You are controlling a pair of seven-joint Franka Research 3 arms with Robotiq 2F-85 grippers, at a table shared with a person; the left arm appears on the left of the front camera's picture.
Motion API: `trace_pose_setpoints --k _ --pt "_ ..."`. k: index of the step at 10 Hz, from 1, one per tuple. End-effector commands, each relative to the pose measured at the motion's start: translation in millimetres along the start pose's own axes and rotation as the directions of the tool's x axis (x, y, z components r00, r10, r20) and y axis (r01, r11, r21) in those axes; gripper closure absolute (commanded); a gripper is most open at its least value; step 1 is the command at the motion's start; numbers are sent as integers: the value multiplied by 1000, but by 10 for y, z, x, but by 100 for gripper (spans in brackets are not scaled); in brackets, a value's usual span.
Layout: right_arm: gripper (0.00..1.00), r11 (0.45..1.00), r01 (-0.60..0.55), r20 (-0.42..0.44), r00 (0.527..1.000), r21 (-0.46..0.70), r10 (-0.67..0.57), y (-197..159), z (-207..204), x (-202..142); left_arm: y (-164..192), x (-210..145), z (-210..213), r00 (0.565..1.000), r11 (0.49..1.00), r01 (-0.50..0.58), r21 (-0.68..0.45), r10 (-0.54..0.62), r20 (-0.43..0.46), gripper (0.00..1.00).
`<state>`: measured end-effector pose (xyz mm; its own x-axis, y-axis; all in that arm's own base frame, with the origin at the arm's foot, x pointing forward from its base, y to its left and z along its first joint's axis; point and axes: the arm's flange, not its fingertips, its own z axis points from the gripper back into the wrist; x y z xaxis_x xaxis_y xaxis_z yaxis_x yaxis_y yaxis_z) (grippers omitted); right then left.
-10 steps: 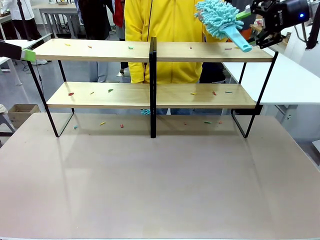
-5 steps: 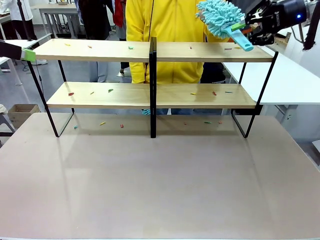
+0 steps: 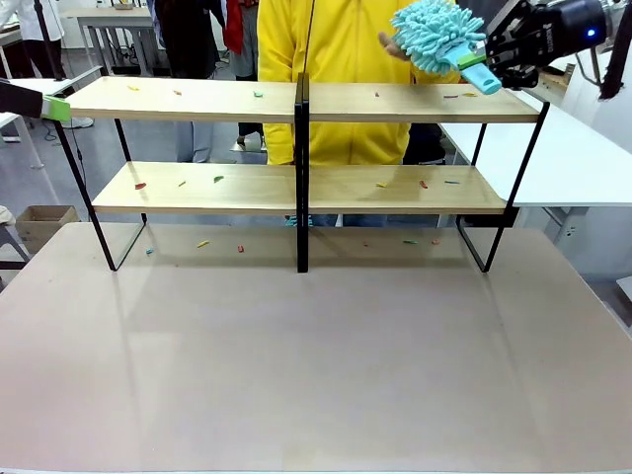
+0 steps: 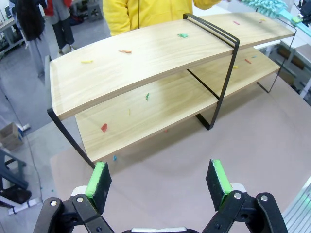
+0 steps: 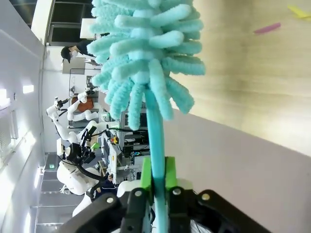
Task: Clean the shelves.
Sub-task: Pick up the Duster when the human hands it over.
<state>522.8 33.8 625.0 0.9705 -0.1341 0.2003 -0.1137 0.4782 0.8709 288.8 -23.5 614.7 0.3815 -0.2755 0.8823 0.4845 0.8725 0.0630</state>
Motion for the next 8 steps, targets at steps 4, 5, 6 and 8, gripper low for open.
trace_pose_setpoints --k 4,5,6,8 --pt "100 977 -174 -69 984 -125 166 -178 1865 -1139 17 13 18 1000 1000 22 2 -22 2 0" --pt "100 980 -156 -22 988 -126 155 -306 2261 -1462 17 13 18 1000 1000 22 2 -22 2 0" --pt "100 979 -132 46 989 -154 140 -407 2515 -1728 17 13 18 1000 1000 22 2 -22 2 0" --pt "100 932 -208 167 950 -297 265 -558 2797 -2273 17 13 18 1000 1000 22 2 -22 2 0"
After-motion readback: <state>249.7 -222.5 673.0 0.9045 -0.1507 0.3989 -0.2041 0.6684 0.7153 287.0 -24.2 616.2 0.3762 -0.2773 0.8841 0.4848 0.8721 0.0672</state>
